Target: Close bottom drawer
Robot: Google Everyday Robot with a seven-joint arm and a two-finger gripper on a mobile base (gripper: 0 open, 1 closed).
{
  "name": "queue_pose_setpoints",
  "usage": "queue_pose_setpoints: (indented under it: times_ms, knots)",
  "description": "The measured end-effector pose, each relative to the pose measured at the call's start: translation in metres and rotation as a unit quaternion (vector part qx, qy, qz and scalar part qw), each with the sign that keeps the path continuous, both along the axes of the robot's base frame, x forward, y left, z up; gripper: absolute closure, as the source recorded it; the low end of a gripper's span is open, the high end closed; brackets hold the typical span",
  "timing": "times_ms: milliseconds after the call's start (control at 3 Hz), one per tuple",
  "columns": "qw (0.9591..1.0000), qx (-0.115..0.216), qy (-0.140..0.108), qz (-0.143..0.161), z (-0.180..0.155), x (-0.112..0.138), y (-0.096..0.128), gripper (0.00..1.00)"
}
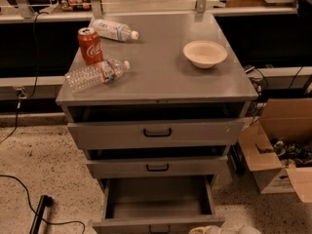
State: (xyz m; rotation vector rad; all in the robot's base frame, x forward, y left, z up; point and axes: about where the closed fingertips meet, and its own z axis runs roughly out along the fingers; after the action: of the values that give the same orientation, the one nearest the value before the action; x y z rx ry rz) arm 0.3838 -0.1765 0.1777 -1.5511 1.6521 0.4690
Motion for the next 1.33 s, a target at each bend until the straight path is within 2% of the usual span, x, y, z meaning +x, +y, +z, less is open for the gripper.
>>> queue_pose_setpoints:
  times_ms: [333,667,1000,1333]
  knots:
    - [0.9999,-0.014,0.007,0.0,-0.011,0.008,0.01,1.0]
    - [0.9997,-0.014,0.014,-0.012,-0.021,0.021,0.014,1.0]
    - [0.9991,0.0,0.0,-0.042,-0.021,0.049,0.008,1.0]
    - [0.999,0.003,-0.004,-0.044,-0.02,0.055,0.008,1.0]
